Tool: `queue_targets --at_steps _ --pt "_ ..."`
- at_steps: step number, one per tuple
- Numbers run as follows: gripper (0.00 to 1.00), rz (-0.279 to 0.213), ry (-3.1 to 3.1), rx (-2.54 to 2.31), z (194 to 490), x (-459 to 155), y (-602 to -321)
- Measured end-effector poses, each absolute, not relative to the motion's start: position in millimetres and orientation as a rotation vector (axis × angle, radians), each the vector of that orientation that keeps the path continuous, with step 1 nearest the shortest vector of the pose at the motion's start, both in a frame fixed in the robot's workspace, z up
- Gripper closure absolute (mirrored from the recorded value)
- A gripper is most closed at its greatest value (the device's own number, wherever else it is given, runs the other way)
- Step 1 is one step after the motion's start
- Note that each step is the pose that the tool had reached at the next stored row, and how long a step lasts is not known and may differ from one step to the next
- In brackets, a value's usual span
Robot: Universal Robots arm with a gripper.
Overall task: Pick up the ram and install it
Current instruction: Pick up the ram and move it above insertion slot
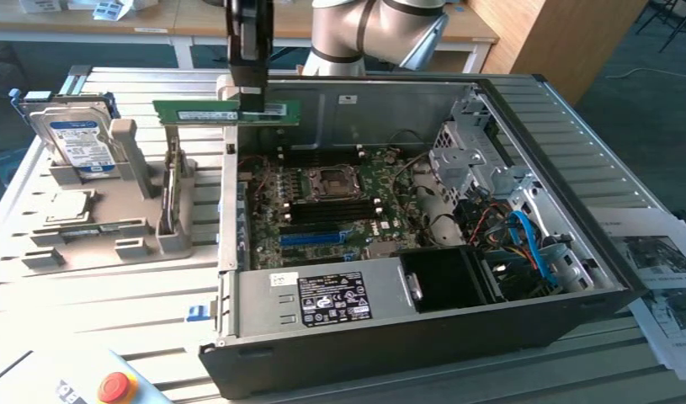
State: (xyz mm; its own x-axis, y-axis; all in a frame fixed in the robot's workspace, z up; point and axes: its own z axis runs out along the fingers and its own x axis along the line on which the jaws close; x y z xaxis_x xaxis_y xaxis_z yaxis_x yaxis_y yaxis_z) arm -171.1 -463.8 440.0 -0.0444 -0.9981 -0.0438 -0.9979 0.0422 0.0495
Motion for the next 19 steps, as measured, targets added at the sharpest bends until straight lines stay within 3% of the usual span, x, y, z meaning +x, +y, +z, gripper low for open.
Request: queue_targets --at_steps 19 --pt "0.88 -0.109 -2.265 2.172 440 -119 -469"
